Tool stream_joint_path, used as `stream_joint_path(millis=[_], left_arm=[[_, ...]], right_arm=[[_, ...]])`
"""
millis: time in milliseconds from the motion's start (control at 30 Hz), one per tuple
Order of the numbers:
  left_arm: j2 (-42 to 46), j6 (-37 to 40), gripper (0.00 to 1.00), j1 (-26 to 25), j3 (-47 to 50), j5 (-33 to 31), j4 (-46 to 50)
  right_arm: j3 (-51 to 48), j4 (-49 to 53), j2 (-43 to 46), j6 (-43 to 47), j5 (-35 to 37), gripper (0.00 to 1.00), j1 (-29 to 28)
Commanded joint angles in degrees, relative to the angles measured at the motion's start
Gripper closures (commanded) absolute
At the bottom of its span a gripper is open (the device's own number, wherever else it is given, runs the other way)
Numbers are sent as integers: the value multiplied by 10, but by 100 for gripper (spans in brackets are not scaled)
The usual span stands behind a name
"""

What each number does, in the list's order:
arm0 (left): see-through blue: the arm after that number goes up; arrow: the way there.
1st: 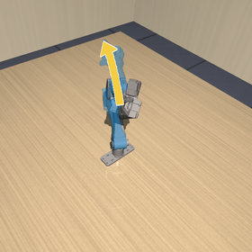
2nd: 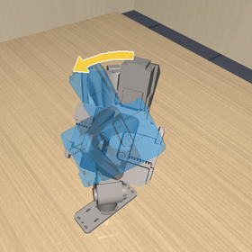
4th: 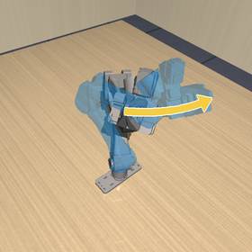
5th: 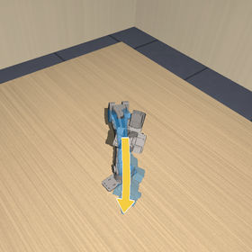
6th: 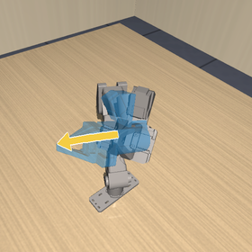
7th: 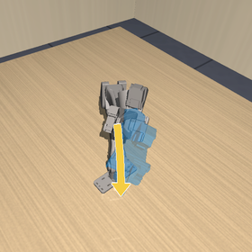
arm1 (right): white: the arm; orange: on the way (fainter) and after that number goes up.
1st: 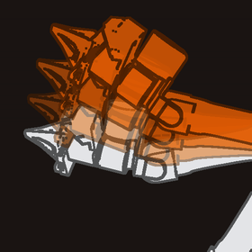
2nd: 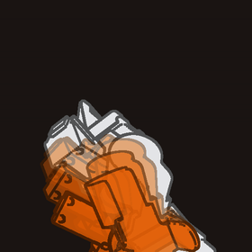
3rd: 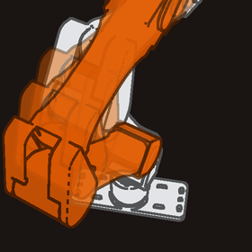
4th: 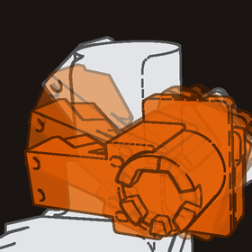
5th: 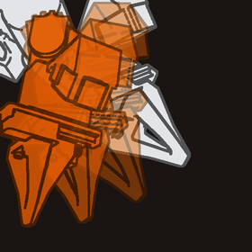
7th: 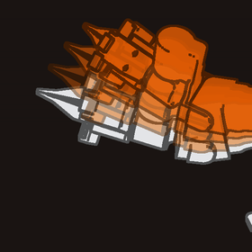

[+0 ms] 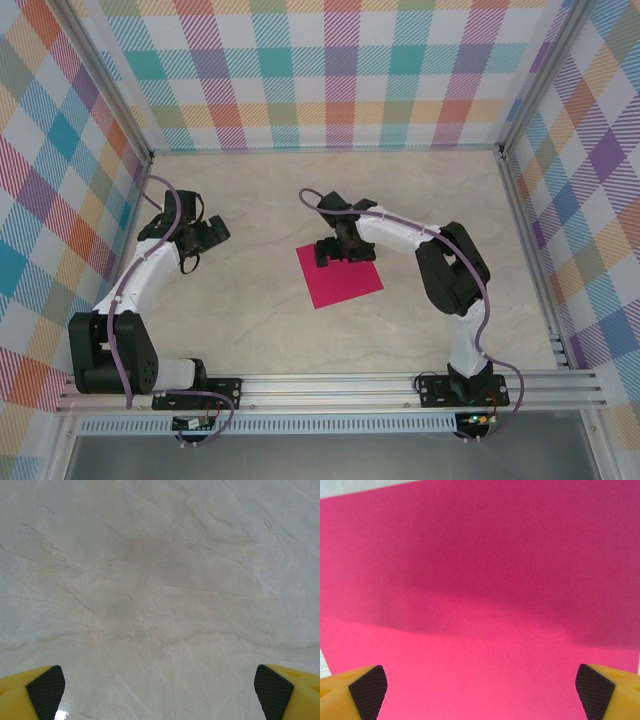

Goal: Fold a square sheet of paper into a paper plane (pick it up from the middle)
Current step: Move the square sheet of paper to the center of the table, then fold the square sheet of paper in half at the center of the table.

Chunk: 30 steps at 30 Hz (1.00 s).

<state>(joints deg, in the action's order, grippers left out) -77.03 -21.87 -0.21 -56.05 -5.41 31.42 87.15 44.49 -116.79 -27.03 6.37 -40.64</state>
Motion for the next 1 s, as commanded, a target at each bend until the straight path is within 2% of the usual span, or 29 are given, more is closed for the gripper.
stream_joint_path(millis=[0,300,700,967], left_arm=[[2,-3,0,9,3,4,10],[-9,0,0,9,-3,5,16],[-18,1,0,9,-6,5,21],[-20,2,0,9,-7,6,23]], right_arm=[[24,30,-14,0,3,0,-8],[35,38,-47,9,23,0,-19],[-16,18,-77,5,8,0,-19],[-24,18,-90,-3,23,2,-19]])
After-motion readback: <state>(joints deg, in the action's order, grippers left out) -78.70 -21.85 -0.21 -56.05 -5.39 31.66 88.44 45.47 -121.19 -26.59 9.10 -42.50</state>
